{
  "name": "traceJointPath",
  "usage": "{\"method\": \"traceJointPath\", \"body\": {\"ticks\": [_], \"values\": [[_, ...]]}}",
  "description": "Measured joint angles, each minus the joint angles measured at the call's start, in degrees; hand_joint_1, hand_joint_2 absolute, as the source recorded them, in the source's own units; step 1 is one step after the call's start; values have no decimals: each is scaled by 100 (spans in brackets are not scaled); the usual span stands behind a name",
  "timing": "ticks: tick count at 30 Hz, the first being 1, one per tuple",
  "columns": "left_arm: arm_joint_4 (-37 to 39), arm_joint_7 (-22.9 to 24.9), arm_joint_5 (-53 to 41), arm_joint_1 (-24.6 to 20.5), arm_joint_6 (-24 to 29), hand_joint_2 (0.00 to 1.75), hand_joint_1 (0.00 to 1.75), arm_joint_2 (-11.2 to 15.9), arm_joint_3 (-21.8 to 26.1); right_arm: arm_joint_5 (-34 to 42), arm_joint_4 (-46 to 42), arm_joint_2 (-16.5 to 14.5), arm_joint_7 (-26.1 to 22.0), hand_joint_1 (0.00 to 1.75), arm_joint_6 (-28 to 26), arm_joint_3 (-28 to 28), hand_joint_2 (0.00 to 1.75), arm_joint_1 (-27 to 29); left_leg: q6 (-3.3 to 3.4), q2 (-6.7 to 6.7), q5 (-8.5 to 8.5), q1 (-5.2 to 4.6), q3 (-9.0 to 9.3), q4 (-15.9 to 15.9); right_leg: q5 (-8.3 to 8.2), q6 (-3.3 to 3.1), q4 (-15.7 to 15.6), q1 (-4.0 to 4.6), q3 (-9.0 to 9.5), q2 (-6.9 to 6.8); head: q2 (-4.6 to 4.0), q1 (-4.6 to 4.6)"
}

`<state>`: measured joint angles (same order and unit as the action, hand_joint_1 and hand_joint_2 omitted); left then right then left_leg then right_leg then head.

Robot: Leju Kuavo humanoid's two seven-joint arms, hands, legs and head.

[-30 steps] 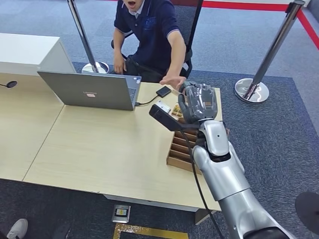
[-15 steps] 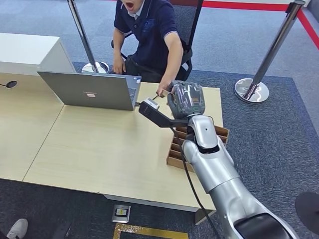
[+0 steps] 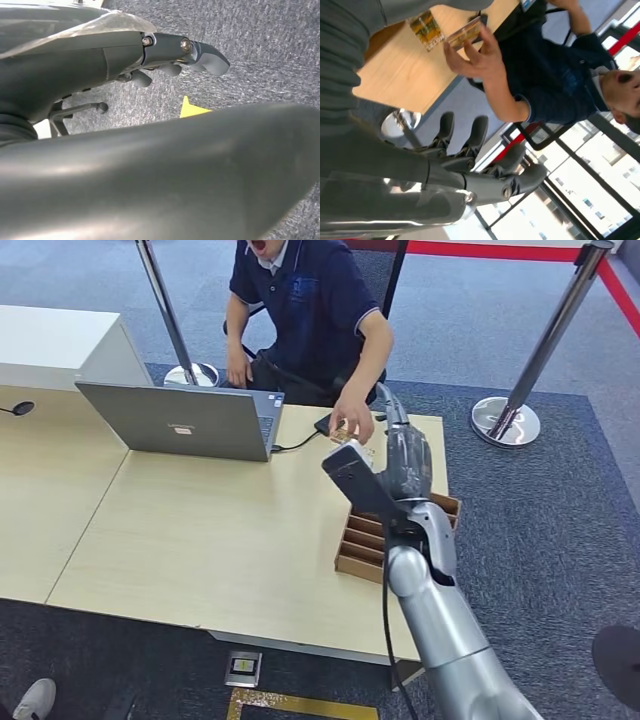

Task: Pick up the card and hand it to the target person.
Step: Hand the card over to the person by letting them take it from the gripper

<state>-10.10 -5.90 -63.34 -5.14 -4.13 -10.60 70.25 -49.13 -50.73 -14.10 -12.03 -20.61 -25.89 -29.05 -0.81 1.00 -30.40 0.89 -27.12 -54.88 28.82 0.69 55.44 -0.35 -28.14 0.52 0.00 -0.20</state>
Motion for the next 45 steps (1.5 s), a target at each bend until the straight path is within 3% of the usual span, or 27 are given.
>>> {"method": "traceJointPath", "body": {"ticks": [7,12,16,20,23,25,27,31,34,39,41,43,45], "values": [[-2,0,25,35,-9,0,0,11,31,1688,-2985,524,-477,0,746,471,0,2208,9,9,-11,0,-9,1,5,6,-9,-1,-5,0,0,0],[-2,5,20,59,-11,0,0,24,32,2007,-4765,643,-444,0,958,1086,0,3718,6,5,-18,0,-9,2,7,6,-10,-1,-8,0,0,-1],[-2,39,38,64,-10,0,0,27,34,2007,-5525,659,-254,0,1128,1624,0,4547,7,4,-17,0,-6,2,7,5,-10,-1,-3,0,0,0],[-2,62,98,74,5,0,0,31,82,2186,-5636,494,-54,0,1689,2501,0,5024,7,3,-17,0,0,2,6,5,-10,-1,3,0,0,0],[-2,99,137,86,37,0,0,27,130,1901,-5047,230,33,0,2078,3602,0,4910,10,2,-15,0,5,2,4,7,-12,0,10,0,0,0],[-2,134,147,93,85,0,0,15,151,1329,-4172,120,171,0,2000,4496,0,4596,13,2,-13,-1,8,1,2,10,-15,0,17,0,0,1],[-2,151,147,97,117,0,0,-8,167,786,-2957,135,270,0,1792,5360,0,4187,15,3,-12,-2,10,1,-1,15,-20,-1,21,0,0,0],[-1,155,132,86,134,0,0,-64,175,715,-159,378,381,0,1433,6862,0,3392,19,3,-11,-6,12,0,-4,22,-23,-3,25,0,0,1],[1,155,92,72,140,0,0,-98,174,200,1385,509,955,0,1131,7323,0,3078,18,-2,-11,-5,10,1,-4,20,-17,-4,17,0,0,0],[1,155,68,48,157,0,0,-126,174,-398,2787,523,1775,0,1181,7373,0,2733,16,-4,-9,-3,11,4,0,14,-8,-3,12,0,0,-1],[1,156,49,49,167,87,0,-129,173,-473,3094,507,1914,0,1261,7373,0,2641,14,-4,-7,-3,11,4,0,14,-7,-2,12,0,0,0],[1,169,23,49,168,87,0,-129,173,-512,3323,489,2030,0,1375,7370,0,2582,14,-4,-7,-3,10,4,0,14,-6,-3,13,0,0,0],[1,222,2,49,164,0,0,-128,173,-532,3488,467,2150,0,1474,7367,0,2548,14,-4,-7,-4,10,4,0,14,-6,-3,14,0,0,0]]}}
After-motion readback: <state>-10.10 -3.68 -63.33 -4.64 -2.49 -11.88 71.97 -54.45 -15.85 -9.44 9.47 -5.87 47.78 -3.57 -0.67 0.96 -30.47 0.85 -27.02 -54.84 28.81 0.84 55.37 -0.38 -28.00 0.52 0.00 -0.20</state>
